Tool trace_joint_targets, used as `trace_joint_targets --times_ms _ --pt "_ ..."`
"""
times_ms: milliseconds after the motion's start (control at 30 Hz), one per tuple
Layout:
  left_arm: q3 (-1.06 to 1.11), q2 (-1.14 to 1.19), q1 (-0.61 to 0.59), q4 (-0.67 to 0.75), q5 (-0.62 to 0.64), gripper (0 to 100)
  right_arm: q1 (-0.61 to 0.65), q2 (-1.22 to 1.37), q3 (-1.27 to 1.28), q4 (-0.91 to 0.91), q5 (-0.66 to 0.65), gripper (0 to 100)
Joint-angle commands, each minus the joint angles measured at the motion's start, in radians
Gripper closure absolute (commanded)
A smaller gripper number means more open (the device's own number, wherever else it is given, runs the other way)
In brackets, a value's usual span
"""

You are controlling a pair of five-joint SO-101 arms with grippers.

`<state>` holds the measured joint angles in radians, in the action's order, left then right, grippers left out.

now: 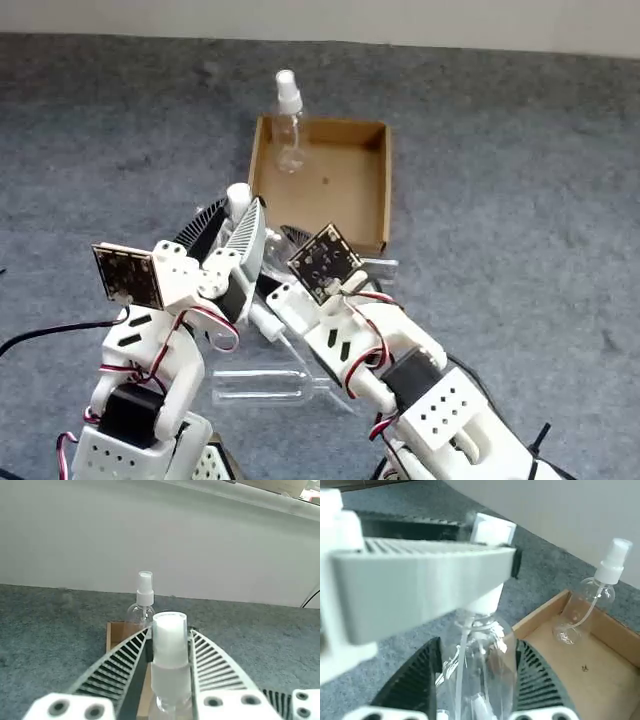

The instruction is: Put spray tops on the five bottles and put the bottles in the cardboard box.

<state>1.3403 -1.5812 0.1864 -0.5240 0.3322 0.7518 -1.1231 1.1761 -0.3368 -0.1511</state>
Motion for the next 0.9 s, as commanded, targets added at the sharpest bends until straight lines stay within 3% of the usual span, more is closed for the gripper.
trace_joint_targets --times_ms 0,200,400,867 --pt "0.010 0.007 0.010 -0.003 -0.011 100 -0.074 -0.042 -0.133 0.004 0.017 99.4" --pt "-0.004 -0.001 0.012 -0.035 -0.012 99 -0.085 -0.041 -0.133 0.004 0.017 99.4" --pt "-0.065 -0.004 0.005 -0.124 -0.012 88 -0.085 -0.041 -0.133 0.004 0.017 99.4" --pt "-0.174 -0.005 -0.079 -0.253 -0.012 89 -0.189 -0.041 -0.133 0.010 0.017 99.4"
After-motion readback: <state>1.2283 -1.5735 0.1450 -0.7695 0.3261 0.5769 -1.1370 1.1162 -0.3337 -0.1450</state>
